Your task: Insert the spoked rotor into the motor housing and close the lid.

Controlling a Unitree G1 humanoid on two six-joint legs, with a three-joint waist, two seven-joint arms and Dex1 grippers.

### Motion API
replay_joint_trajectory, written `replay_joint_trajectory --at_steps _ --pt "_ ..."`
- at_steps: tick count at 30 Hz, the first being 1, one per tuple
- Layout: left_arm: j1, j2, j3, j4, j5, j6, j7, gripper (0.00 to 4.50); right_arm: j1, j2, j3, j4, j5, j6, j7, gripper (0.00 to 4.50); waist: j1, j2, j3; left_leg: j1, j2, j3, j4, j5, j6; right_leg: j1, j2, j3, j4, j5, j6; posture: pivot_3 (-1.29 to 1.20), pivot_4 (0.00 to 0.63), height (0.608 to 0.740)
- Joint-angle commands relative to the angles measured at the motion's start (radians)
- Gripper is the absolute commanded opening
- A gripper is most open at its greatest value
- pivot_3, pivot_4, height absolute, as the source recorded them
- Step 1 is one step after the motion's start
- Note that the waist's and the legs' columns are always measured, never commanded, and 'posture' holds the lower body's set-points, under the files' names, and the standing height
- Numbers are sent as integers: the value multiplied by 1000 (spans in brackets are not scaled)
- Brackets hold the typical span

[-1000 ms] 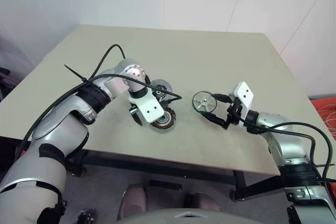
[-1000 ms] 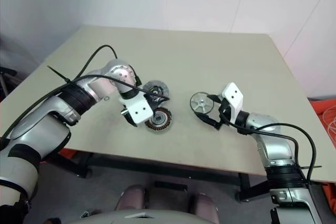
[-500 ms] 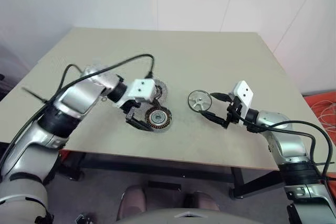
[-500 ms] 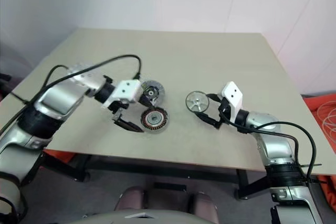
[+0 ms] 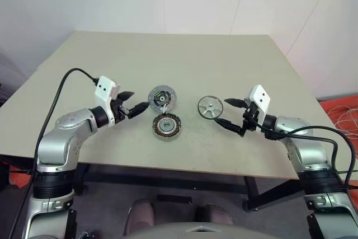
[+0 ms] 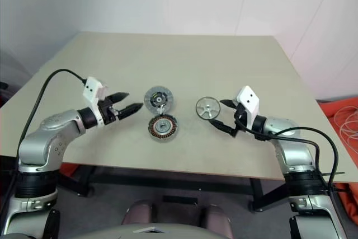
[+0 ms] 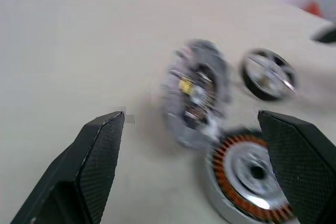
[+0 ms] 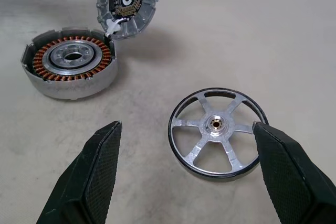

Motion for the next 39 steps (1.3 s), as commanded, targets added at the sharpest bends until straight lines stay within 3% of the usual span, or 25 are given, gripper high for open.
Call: replay_joint_trajectory --at_steps 1,5,11,19,38,39 --pt "3 -1 42 124 116 -167 157 4302 -29 0 -4 -9 5 -24 4 4500 -2 0 0 0 0 0 0 0 0 2 0 0 -1 0 0 0 0 740" --pt "-15 -15 53 272 202 -319 297 4302 -28 -7 -11 -5 4 -27 6 4500 -4 0 0 1 1 -2 -1 0 1 3 2 -2 -7 0 1 0 0 740" --pt "-89 -75 83 415 221 -331 471 4302 -26 -9 -16 -14 5 -23 -1 4500 4 -2 -1 -2 0 -2 0 -3 6 4 0 -2 -10 4 -5 0 0 740" --pt "-125 -85 50 529 212 -331 456 4302 -24 -6 -16 -20 7 -21 -8 4500 -1 -2 -1 -2 0 -2 -1 -3 6 3 0 -2 -10 4 -4 0 0 740" --pt "-65 -104 60 513 180 -188 484 4302 -26 -9 -16 -15 9 -21 -5 4500 -1 -2 -1 -1 0 -2 -1 -3 6 4 0 -2 -10 4 -4 0 0 740" --pt "-66 -104 59 515 176 -188 477 3920 -27 -9 -16 -15 9 -21 -5 4500 -1 -2 -1 -1 0 -2 -1 -3 6 4 0 -2 -10 4 -4 0 0 740"
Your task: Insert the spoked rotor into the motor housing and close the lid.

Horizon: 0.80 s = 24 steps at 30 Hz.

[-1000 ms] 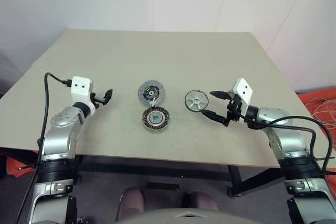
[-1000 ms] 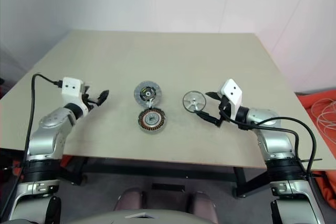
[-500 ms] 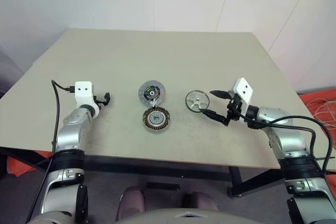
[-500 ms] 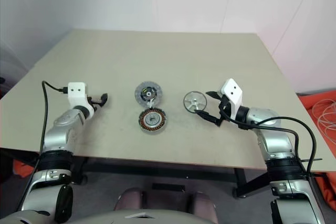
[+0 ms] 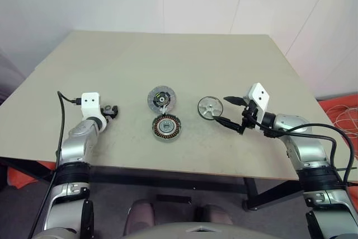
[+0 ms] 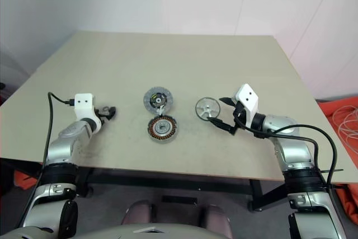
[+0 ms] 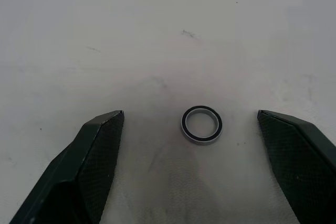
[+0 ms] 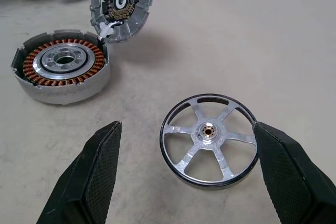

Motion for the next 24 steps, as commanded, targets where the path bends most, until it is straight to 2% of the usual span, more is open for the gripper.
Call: replay_joint_trajectory --at_steps 1,10,19,24 --pt "5 -3 7 -9 -21 20 -12 3745 -19 -9 -16 -23 13 -13 3 4500 0 0 0 0 0 0 0 0 0 0 0 0 0 0 0 0 0 740" --pt "-39 2 10 50 -11 14 -19 869 -26 -7 -15 -21 12 -13 2 4500 7 0 0 0 -1 0 0 0 0 1 -1 0 0 -2 3 0 0 740" --pt "-47 2 9 45 -12 5 -22 784 -28 -5 -16 -20 11 -15 -4 4500 8 1 0 3 -1 0 0 1 -1 3 -1 0 0 -4 6 0 0 740" --pt "-13 52 -79 -82 -15 22 -175 784 -28 -7 -17 -19 11 -15 -3 4500 8 0 0 2 -1 0 0 1 -1 3 -1 0 0 -4 6 0 0 740"
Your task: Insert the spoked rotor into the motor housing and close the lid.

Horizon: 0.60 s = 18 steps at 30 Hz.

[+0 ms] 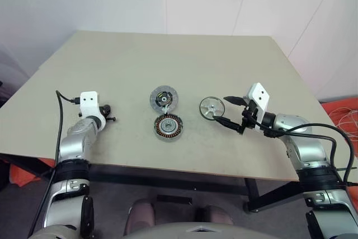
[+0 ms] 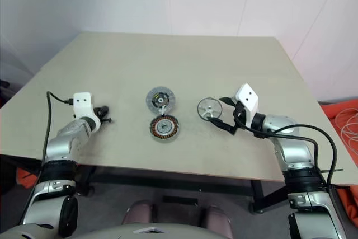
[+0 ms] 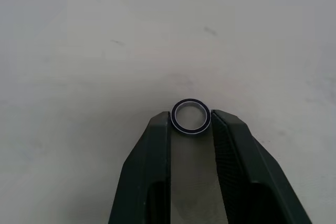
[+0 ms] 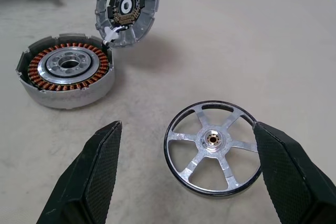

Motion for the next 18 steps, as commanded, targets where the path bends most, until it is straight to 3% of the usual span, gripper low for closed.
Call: replay_joint_trajectory --at_steps 1,12,18 --pt "10 70 -94 -123 -9 9 -161 784 -27 -8 -18 -19 11 -15 -1 4500 -1 -1 0 -1 0 0 0 0 0 -1 0 0 0 0 0 0 0 740" --pt "31 459 -211 -340 -125 80 -737 784 -40 -15 -19 -2 8 -22 8 4500 -11 0 0 -5 1 1 -3 0 0 -7 1 0 0 3 -7 0 0 740" --pt "-5 561 -268 -424 -203 90 -964 784 -49 -17 -17 14 4 -29 14 4500 -9 1 1 1 1 2 -4 0 -1 -3 1 1 0 3 -7 0 0 740"
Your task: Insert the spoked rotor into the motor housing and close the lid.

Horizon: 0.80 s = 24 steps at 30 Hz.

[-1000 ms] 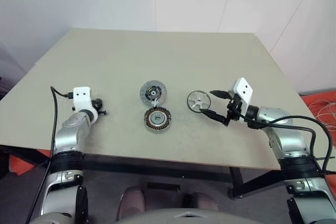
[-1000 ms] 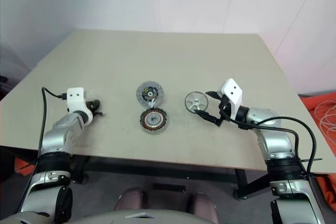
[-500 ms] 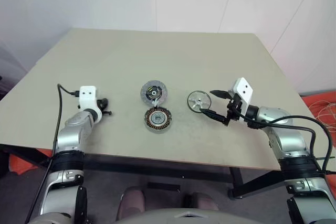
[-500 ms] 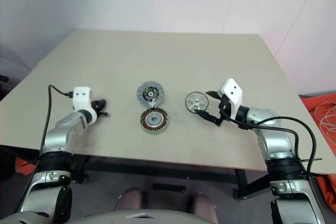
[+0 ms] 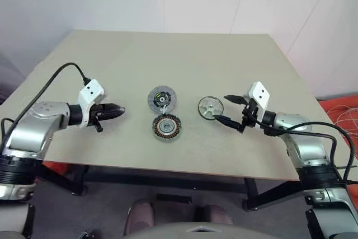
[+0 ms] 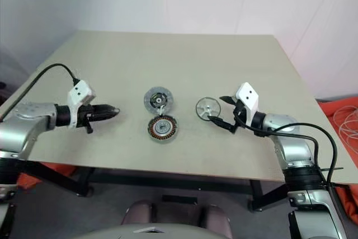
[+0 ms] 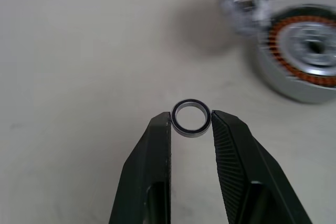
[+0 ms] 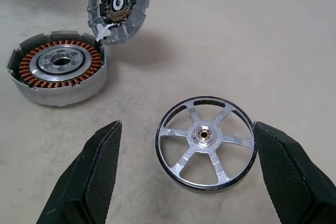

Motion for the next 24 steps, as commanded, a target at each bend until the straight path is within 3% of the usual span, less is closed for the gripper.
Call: replay_joint_trajectory --at_steps 1,13,18,24 --pt "-46 23 -47 -62 -46 -14 -123 784 -32 -13 -16 -1 5 -28 8 4500 0 0 0 1 0 0 0 0 0 0 0 0 0 0 0 0 0 740" --pt "-254 -127 -232 134 19 -239 -329 784 0 -37 -7 -50 31 17 61 4500 -1 1 0 1 0 1 0 1 -1 0 0 1 1 0 0 0 0 740" --pt "-282 -183 -230 252 48 -471 -394 784 14 -44 -5 -87 40 51 77 4500 1 1 0 0 0 1 0 0 -1 0 0 1 0 0 0 0 0 740" --pt "-336 -257 -239 392 79 -545 -389 784 39 -54 19 -166 70 153 111 4500 9 1 0 1 0 1 0 1 -1 1 0 0 1 0 0 0 0 740"
